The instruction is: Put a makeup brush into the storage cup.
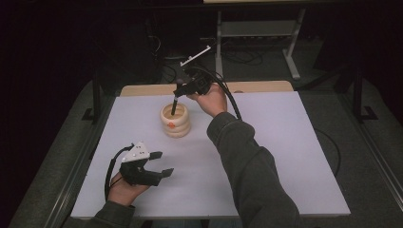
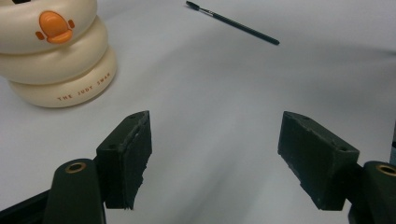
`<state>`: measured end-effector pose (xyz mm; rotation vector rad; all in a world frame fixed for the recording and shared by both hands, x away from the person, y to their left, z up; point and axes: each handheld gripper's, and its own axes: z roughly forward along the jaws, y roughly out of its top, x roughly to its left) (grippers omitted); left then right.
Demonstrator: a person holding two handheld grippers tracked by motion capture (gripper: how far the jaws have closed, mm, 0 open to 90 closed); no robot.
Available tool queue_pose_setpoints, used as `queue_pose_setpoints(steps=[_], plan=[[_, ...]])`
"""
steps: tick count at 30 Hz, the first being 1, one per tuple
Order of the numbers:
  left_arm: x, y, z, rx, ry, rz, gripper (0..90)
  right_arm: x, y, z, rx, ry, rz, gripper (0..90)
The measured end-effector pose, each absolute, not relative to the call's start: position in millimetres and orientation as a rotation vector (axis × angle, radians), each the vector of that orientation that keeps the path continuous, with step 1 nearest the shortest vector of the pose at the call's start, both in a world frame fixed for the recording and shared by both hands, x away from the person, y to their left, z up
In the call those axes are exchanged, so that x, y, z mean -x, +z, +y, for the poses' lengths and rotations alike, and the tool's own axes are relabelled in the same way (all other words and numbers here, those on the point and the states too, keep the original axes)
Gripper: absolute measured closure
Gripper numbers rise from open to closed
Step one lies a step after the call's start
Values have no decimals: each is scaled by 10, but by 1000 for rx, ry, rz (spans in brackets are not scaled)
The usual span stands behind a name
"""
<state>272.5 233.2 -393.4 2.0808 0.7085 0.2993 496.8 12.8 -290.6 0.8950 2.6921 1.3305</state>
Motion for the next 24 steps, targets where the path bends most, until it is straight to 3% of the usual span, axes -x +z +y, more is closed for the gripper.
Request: queue_pose_setpoints(steps=[24], plan=[[-2731,-3938,2322,-2092,302,694,256,-4957,-3047,124,-927,1330,2693,757]])
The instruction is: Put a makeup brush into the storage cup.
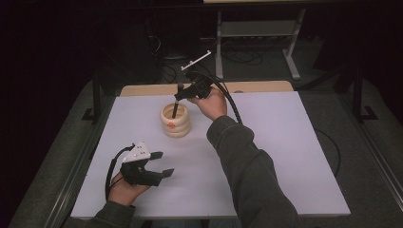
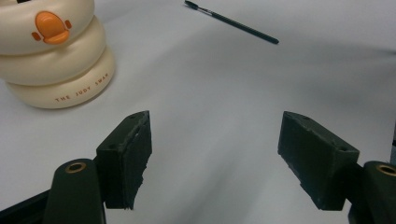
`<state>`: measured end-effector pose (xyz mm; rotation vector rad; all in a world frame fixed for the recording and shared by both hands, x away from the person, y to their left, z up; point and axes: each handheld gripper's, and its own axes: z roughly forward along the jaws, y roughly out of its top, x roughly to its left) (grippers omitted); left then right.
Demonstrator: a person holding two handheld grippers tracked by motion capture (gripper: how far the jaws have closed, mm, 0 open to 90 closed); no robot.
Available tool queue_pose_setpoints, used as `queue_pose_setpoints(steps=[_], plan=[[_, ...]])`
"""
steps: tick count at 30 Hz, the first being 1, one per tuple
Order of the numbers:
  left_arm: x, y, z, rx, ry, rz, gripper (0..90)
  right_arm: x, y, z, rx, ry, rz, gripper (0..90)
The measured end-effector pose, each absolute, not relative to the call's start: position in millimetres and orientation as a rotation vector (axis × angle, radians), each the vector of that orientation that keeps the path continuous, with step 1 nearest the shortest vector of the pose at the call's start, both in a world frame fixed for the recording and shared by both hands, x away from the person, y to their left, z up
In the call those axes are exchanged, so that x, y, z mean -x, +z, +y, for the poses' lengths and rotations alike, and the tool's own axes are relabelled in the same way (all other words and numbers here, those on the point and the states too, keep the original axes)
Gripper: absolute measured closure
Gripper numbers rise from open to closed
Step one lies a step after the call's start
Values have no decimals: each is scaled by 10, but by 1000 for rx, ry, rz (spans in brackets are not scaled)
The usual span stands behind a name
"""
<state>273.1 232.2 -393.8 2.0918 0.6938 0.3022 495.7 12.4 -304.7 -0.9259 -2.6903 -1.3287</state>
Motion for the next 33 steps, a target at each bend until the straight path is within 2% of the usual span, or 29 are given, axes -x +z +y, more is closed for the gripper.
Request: queue_pose_setpoints(steps=[18,25,28,33], plan=[[-2728,-3945,2308,-2088,291,703,257,-4951,-3180,109,916,-1324,-2697,748],[-2738,-3942,2315,-2090,296,692,259,-4928,-3218,59,947,-1330,-2674,670],[-2731,-3942,2305,-2088,288,697,259,-4906,-3232,9,968,-1347,-2643,605],[-2731,-3938,2308,-2087,292,697,258,-4862,-3235,-86,972,-1387,-2635,569]])
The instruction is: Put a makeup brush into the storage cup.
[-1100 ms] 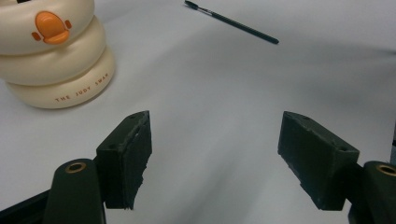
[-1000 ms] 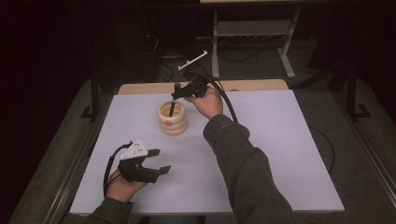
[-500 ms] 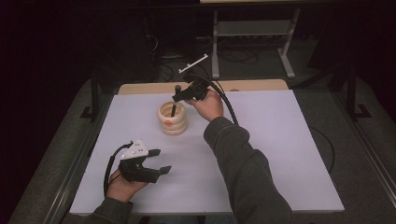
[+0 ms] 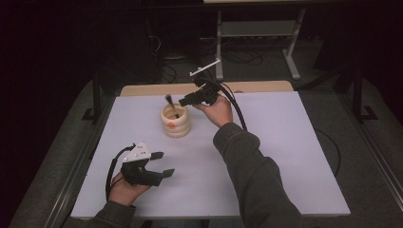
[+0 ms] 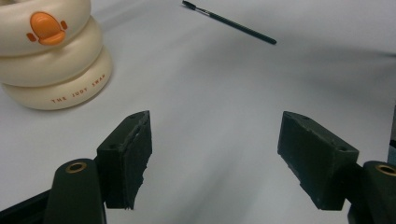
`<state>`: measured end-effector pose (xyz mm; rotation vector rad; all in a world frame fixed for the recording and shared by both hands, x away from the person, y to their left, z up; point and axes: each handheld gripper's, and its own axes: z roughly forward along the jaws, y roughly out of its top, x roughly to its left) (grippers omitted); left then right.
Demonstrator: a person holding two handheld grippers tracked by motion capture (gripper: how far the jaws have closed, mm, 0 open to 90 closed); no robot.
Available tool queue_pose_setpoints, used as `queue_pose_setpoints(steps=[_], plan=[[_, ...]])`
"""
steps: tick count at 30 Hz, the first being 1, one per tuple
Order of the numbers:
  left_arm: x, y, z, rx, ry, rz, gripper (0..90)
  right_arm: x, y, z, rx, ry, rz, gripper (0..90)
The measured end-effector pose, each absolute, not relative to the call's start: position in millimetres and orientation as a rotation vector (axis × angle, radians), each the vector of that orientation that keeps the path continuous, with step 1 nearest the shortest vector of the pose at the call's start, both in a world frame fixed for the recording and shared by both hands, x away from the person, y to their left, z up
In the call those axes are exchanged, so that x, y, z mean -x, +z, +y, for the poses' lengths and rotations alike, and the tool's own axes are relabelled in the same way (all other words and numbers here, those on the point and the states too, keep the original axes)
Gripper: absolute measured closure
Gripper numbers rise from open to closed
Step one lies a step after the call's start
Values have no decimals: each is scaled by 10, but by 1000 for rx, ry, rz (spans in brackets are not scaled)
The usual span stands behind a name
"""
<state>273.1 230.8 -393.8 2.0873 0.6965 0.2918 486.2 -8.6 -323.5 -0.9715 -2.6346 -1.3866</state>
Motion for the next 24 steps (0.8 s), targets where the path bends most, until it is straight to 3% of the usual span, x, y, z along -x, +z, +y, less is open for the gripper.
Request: queue_pose_setpoints(steps=[24], plan=[[-2726,-3923,2309,-2077,290,689,258,-4538,-3176,-711,1046,-1427,-2647,422]])
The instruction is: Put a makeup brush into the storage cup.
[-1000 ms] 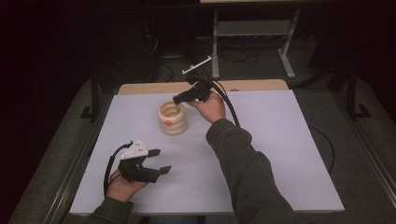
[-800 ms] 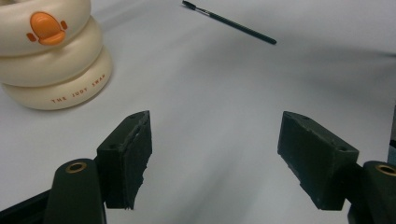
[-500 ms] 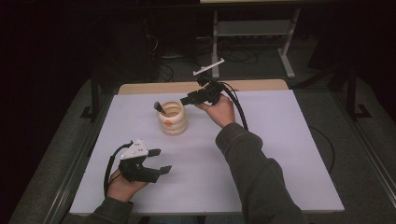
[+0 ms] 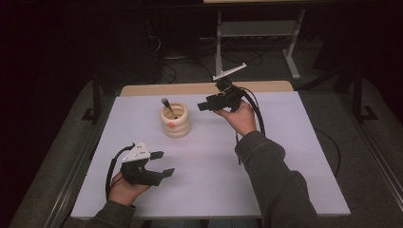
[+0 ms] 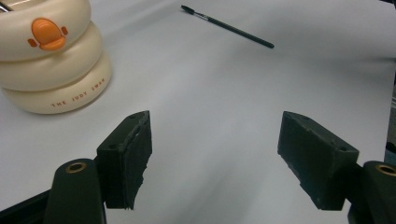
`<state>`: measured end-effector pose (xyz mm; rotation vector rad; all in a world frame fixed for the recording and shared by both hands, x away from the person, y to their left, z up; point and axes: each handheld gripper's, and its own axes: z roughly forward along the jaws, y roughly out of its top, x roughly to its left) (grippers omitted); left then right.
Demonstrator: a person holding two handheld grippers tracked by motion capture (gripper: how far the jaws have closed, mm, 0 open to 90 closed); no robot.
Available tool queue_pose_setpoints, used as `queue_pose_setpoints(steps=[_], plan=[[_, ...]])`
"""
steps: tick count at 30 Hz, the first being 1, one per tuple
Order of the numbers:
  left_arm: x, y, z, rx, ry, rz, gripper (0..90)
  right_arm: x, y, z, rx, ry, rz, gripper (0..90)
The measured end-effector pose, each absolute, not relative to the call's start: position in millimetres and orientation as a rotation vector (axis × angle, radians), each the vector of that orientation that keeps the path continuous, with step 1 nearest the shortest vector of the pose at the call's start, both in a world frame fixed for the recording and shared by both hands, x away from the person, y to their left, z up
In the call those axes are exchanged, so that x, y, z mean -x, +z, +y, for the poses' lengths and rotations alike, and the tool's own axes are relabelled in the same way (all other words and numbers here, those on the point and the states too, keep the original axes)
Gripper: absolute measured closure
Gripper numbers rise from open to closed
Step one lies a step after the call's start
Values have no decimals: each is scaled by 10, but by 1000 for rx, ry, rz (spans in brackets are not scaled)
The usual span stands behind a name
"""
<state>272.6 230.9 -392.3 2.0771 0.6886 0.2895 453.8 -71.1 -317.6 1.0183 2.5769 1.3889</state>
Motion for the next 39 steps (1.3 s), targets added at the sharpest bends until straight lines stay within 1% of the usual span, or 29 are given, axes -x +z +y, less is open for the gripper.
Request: queue_pose_setpoints(steps=[5,11,22,39], plan=[[-2738,-3919,2317,-2079,303,676,258,-4479,-3192,-812,-1016,1372,2553,383],[-2732,-3914,2323,-2077,299,685,257,-4408,-3250,-905,-1048,1366,2543,359],[-2735,-3910,2322,-2085,301,679,257,-4333,-3289,-1113,-1070,1345,2521,344],[-2729,-3895,2331,-2079,299,678,256,-4240,-3291,-1254,-1118,1311,2505,318]])
